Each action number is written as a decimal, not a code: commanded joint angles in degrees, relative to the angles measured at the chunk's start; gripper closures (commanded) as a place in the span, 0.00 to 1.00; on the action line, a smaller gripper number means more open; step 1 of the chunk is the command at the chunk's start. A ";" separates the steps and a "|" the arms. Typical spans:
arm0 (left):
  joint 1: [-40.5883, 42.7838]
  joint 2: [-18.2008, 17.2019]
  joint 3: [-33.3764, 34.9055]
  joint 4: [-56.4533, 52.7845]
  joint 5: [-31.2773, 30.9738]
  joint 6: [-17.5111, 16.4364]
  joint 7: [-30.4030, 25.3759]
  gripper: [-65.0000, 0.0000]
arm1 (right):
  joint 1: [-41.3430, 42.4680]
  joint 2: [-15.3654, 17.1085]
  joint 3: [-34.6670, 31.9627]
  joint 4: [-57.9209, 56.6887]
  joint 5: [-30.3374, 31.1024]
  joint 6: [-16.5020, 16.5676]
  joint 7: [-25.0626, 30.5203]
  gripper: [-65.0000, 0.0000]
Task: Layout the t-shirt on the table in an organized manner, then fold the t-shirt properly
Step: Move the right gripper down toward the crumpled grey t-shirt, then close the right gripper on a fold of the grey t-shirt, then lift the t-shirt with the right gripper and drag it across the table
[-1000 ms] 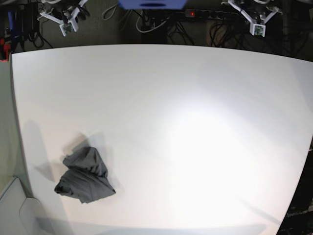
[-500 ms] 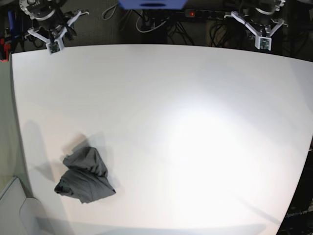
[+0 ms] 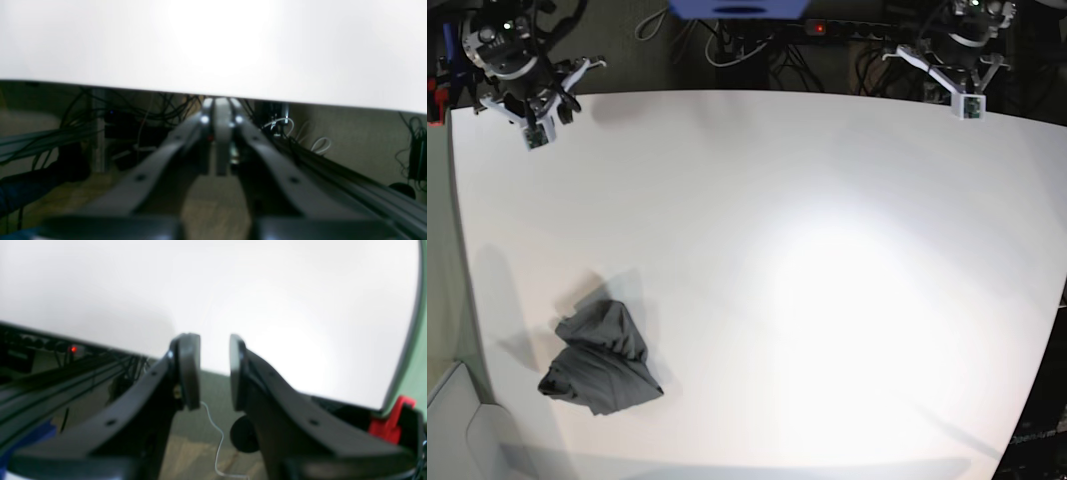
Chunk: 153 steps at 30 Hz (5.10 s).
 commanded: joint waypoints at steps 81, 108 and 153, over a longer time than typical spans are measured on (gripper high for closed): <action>-36.24 0.04 -6.54 0.97 -0.56 -0.01 16.46 0.34 | 55.09 6.64 -17.40 -37.92 0.27 -2.42 -8.21 0.61; -36.33 0.13 -6.63 0.79 -0.38 -0.01 16.46 0.34 | 65.64 7.08 -16.96 -72.73 -14.50 -11.03 22.47 0.61; -32.99 0.40 -6.98 1.05 -0.56 -0.01 16.37 0.34 | 30.48 4.97 -33.22 -8.03 -14.59 2.02 -9.26 1.00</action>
